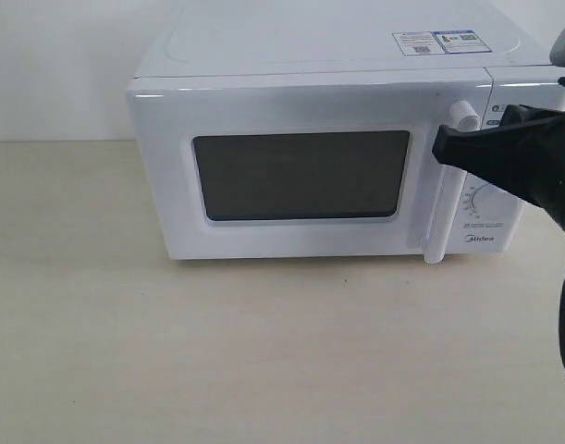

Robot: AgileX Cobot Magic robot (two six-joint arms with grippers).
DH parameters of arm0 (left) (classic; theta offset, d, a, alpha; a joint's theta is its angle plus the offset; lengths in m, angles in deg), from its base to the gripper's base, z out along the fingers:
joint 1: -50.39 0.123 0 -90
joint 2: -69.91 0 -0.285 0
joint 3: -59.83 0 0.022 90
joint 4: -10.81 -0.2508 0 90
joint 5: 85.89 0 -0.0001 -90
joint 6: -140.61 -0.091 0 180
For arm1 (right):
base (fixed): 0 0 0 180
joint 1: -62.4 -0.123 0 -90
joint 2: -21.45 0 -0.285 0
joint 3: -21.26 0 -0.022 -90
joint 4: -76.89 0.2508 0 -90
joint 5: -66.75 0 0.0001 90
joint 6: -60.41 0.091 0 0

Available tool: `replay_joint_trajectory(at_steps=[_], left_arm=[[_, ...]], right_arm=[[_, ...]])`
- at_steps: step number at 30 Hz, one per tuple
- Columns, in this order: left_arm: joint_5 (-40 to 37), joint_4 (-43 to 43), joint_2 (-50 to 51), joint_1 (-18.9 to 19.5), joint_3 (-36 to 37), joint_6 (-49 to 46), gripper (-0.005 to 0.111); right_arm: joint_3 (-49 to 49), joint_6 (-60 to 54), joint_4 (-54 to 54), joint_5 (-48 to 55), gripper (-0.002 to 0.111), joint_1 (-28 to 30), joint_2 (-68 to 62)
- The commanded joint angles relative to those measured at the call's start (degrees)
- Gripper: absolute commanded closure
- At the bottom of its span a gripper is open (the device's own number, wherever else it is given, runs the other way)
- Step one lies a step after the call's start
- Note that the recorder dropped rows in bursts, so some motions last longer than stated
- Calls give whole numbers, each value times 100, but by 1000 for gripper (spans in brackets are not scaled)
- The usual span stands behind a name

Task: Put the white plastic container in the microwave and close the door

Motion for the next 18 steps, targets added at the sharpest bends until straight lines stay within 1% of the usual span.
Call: replay_joint_trajectory(at_steps=[1,5,15,18], left_arm=[[161,-21,-783,390,550,41,103],[87,-7,-1427,596,744,52,103],[137,-16,-1435,590,779,-128,103],[137,153,-1435,590,779,-150,103]], right_arm=[[-5,-30,-2,-10,108,16,33],[-5,-19,-2,-10,108,16,33],[6,-19,-20,-10,108,16,33],[6,-19,-20,-10,108,16,33]])
